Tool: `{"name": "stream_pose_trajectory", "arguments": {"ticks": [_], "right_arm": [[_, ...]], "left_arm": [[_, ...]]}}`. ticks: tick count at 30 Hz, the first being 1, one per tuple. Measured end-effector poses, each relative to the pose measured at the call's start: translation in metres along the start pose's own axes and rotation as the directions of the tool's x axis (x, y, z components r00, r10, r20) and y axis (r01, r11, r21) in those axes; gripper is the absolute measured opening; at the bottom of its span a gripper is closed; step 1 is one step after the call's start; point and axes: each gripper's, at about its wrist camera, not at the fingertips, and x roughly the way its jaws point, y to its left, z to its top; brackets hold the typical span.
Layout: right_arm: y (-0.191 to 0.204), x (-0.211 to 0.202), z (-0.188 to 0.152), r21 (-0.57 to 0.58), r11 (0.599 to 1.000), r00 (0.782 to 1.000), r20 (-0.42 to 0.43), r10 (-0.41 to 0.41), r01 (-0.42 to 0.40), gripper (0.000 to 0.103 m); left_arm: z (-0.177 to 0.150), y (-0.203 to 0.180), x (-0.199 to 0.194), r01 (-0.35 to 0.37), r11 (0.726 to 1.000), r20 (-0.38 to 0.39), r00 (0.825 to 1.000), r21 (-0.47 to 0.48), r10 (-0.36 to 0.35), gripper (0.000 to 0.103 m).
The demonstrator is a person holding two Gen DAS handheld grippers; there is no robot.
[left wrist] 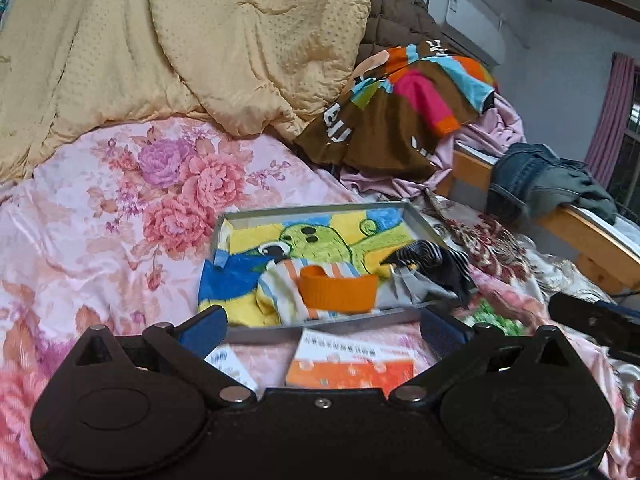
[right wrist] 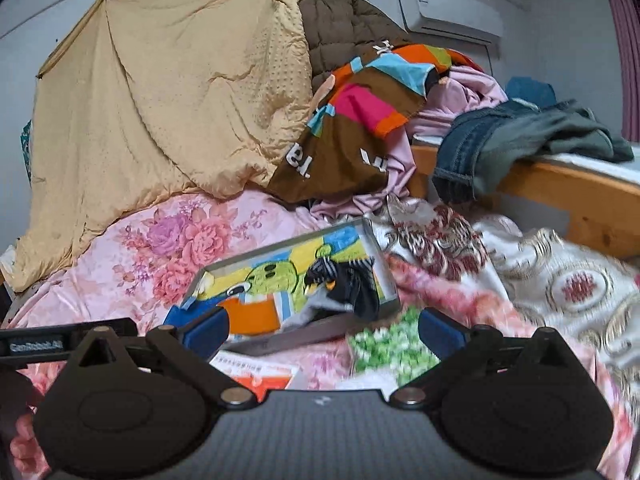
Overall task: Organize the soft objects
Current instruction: 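Move both tools back from the tray toward the remaining items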
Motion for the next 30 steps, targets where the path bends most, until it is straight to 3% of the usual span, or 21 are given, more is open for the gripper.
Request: {"name": "stream_pose_trajectory", "arguments": {"ticks": [8, 20, 30], "right_arm": [[0.000, -0.032, -0.023, 0.107, 0.994, 1.000, 0.026, 0.006, -0.009, 0.103], [0.022, -0.065, -0.049, 0.095, 0.995, 0.999, 0.031, 0.014, -0.017, 0.103], [0.034, -0.080, -0.062, 0.072, 0.997, 1.000, 0.022, 0.012, -0.014, 0.103]], "left_arm": [[-0.026, 0.004, -0.035, 0.030, 0.999, 0.027, 0.999, -0.009, -0.030, 0.102], [-0.054, 0.012, -0.073, 0.036, 0.997, 0.014, 0.999, 0.071, -0.037, 0.102], [-0.070, 0.027, -0.092, 0.045, 0.996, 0.008, 0.999, 0.077, -0.046, 0.102]]}}
